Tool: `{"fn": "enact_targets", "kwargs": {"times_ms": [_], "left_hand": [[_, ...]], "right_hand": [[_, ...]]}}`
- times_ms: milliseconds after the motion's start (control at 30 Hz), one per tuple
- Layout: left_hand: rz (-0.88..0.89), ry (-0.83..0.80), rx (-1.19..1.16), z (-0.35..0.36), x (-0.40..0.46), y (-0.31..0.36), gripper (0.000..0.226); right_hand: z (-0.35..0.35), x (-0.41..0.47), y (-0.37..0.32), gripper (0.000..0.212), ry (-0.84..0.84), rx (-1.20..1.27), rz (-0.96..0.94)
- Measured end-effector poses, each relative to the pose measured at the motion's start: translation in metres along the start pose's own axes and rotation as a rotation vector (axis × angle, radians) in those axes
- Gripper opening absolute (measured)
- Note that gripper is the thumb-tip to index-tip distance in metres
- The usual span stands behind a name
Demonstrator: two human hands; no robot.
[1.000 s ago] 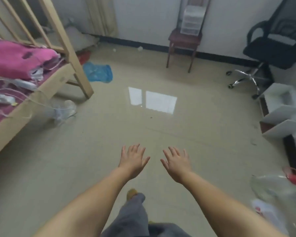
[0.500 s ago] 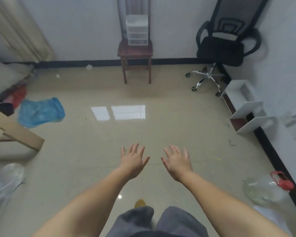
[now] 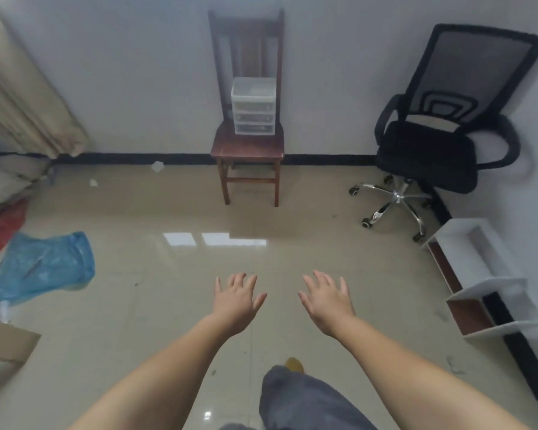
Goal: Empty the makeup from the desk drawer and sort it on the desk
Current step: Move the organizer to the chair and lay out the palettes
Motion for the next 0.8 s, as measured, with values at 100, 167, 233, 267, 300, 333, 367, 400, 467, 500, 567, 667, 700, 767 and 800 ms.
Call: {"fn": "enact_targets", "kwargs": {"times_ms": [100, 167, 233, 267, 300, 333, 367, 400, 467, 500, 567, 667, 700, 767, 800], "left_hand": [[-0.019, 0.008, -0.038, -0.029, 0.065, 0.003, 0.056], [-0.024, 0.035, -0.069, -0.049, 0.105, 0.001, 0.055], [-0.036, 0.049, -0.088, -0.068, 0.148, -0.008, 0.054], [-0.047, 0.055, -0.093, -0.077, 0.17, -0.015, 0.054], [-0.056, 0.062, -0.095, -0.085, 0.192, -0.022, 0.055], [-0.057, 0.065, -0.089, -0.092, 0.211, -0.028, 0.055], [-0.052, 0.065, -0.082, -0.099, 0.234, -0.035, 0.056], [-0.048, 0.068, -0.081, -0.105, 0.259, -0.043, 0.056], [-0.043, 0.074, -0.07, -0.122, 0.311, -0.06, 0.056], [-0.039, 0.068, -0.063, -0.131, 0.337, -0.07, 0.055], [-0.027, 0.067, -0.047, -0.153, 0.386, -0.089, 0.055], [-0.012, 0.062, -0.009, -0.186, 0.452, -0.116, 0.054], [-0.017, 0.046, -0.01, -0.194, 0.47, -0.123, 0.054], [-0.021, 0.037, -0.02, -0.209, 0.505, -0.136, 0.055], [-0.012, 0.033, -0.02, -0.216, 0.525, -0.141, 0.055]], "right_hand": [[-0.033, 0.074, 0.019, 0.052, -0.008, -0.034, -0.009], [-0.052, 0.119, 0.027, 0.051, 0.003, -0.031, 0.003], [-0.067, 0.166, 0.026, 0.051, -0.009, -0.028, -0.009], [-0.073, 0.19, 0.023, 0.051, -0.011, -0.024, -0.017], [-0.077, 0.213, 0.02, 0.051, -0.01, -0.022, -0.025], [-0.081, 0.234, 0.017, 0.051, -0.012, -0.021, -0.033], [-0.084, 0.258, 0.013, 0.051, -0.013, -0.014, -0.039], [-0.087, 0.285, 0.009, 0.051, -0.01, -0.005, -0.041], [-0.098, 0.338, 0.002, 0.051, 0.003, -0.007, -0.034], [-0.104, 0.365, -0.002, 0.051, -0.001, -0.007, -0.026], [-0.119, 0.415, -0.01, 0.05, -0.011, -0.003, -0.003], [-0.144, 0.483, -0.024, 0.047, 0.004, 0.028, 0.028], [-0.151, 0.501, -0.029, 0.047, -0.003, 0.037, 0.031], [-0.159, 0.536, -0.034, 0.046, -0.008, 0.041, 0.034], [-0.163, 0.556, -0.034, 0.045, -0.012, 0.039, 0.041]]}}
Point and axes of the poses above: each hand's wrist, its own x-axis towards the middle knuckle, its own z-axis out of the palm, y = z × x, the point moved 6 cm from there along x, towards the middle knuckle, and after that the axes turned 5 degrees about y, right-handed, at the moved point
